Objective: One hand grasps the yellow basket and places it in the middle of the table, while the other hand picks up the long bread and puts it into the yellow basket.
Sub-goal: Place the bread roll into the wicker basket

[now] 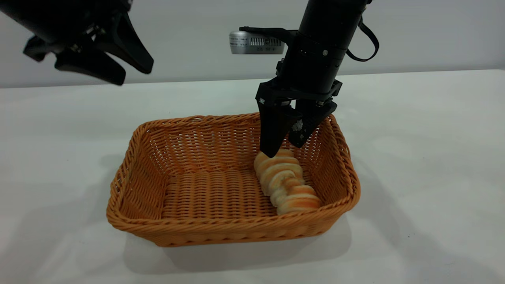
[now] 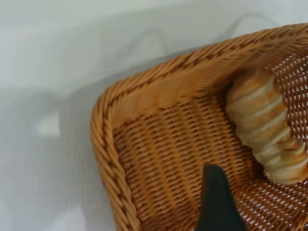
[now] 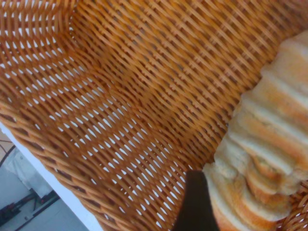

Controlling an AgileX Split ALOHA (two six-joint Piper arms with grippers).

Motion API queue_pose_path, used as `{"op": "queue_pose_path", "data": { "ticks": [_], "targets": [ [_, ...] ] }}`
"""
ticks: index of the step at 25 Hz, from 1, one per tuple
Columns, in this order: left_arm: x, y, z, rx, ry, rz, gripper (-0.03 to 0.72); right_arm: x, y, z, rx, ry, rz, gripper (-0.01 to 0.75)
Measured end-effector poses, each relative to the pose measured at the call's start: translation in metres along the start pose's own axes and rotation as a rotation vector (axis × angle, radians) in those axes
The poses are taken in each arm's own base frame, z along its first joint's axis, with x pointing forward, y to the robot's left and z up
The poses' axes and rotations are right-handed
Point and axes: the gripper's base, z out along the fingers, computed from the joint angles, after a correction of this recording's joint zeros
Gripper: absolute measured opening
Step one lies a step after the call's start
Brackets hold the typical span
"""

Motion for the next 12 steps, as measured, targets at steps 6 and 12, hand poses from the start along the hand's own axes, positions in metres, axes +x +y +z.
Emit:
{"op": "queue_pose_path", "data": {
  "ticks": [6,12],
  "targets": [
    [-0.004,-0.011,-0.023,0.004,-0.065,0.088,0.505,-0.002,0.000,-0.009,0.019,0.040,-0.051,0.582],
    [-0.005,-0.025,-0.059,-0.022,-0.147,0.200,0.505,-0.014,-0.002,-0.042,0.035,0.016,-0.048,0.510]
  ]
}}
